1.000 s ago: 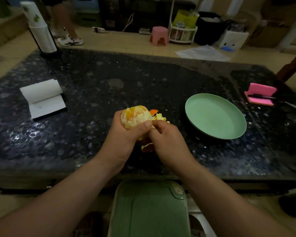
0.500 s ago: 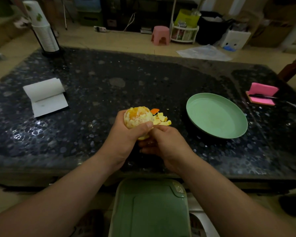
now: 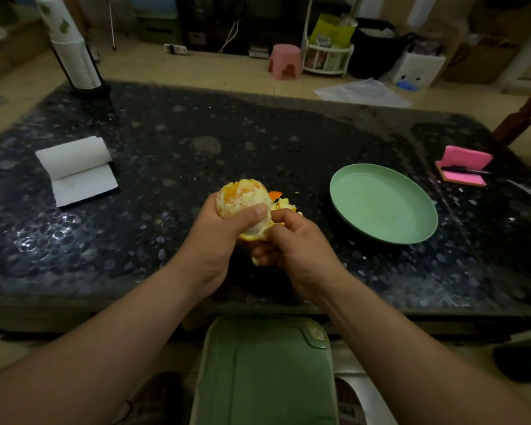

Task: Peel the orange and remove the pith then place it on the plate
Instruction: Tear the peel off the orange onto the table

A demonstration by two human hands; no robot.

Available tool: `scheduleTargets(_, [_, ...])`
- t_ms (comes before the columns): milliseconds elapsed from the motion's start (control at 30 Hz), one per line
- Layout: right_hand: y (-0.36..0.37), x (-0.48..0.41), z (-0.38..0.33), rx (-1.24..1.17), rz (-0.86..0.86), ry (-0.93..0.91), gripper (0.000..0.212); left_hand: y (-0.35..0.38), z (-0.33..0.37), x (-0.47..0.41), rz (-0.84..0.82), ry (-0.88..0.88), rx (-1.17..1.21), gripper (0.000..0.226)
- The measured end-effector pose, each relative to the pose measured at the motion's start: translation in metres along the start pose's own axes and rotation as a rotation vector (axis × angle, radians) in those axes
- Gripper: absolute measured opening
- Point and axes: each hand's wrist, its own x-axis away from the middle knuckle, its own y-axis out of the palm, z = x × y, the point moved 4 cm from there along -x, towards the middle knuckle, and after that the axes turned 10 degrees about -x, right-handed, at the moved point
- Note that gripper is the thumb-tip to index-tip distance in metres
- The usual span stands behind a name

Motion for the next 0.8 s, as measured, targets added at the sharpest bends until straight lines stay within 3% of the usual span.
scheduleTargets(200, [0.006,-0.002,0.003,-0.086,-0.075,0.094,0.026,0.0,0.006,0.006,-0.022,0.03,-0.054,0.07])
scheduleTargets(333, [0.005,-0.005,0.004,-0.049,-0.028,0.013,0.024,0.003,0.005,0.009,-0.021,0.047,-0.072,0.057])
scheduleTargets(400, [0.004,-0.005,0.005,-0.043,-0.022,-0.036,0.023,0.003,0.007,0.007,-0.01,0.039,-0.055,0.063])
scheduleTargets(567, [0.005,-0.002,0.003,-0.008,-0.055,-0.12,0.038,-0.001,0.015,0.001,-0.046,-0.03,0.092,0.063])
scheduleTargets(700, [0.007,-0.002,-0.003,-0.14,-0.136,-0.053,0.038,-0.003,0.015,0.0,-0.109,-0.117,0.225,0.054])
scheduleTargets(800, [-0.006,-0.004,-0.011,-0.16,-0.039,-0.035,0.032,-0.017,0.015,-0.004,-0.028,-0.179,0.345,0.062])
